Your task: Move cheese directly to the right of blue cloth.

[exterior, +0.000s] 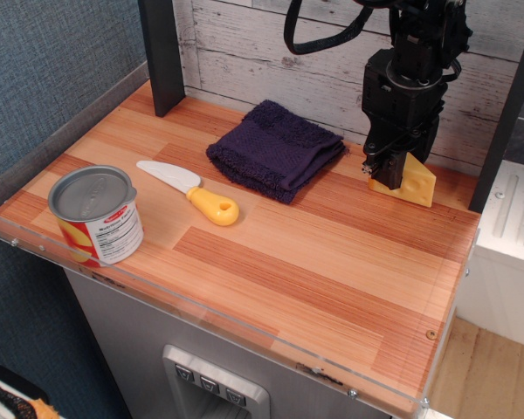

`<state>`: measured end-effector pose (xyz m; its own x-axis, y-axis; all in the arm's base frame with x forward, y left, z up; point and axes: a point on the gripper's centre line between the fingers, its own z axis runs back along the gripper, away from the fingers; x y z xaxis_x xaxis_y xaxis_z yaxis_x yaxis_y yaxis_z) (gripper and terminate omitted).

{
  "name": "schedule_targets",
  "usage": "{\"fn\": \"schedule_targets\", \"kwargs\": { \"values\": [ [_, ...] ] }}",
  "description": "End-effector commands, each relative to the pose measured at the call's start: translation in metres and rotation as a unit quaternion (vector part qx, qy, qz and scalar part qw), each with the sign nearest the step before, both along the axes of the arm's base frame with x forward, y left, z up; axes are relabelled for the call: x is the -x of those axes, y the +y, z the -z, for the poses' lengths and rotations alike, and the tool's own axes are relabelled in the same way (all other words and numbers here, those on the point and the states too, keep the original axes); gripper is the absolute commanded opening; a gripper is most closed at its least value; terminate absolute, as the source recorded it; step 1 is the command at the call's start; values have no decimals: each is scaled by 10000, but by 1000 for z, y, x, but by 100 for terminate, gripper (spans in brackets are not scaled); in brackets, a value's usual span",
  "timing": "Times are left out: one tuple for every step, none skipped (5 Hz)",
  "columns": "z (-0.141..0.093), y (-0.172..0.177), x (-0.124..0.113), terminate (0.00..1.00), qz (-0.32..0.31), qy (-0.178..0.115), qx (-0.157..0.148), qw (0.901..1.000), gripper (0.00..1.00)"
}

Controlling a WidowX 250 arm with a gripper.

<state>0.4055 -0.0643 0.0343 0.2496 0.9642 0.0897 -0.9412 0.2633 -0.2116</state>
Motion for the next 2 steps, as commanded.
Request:
{"fn": "schedule_targets", "kwargs": {
  "values": [
    [-18, 0, -8, 0, 200, -227, 75, 9995, 100],
    [-27, -1, -8, 0, 236, -323, 88, 9992, 100]
  ]
}}
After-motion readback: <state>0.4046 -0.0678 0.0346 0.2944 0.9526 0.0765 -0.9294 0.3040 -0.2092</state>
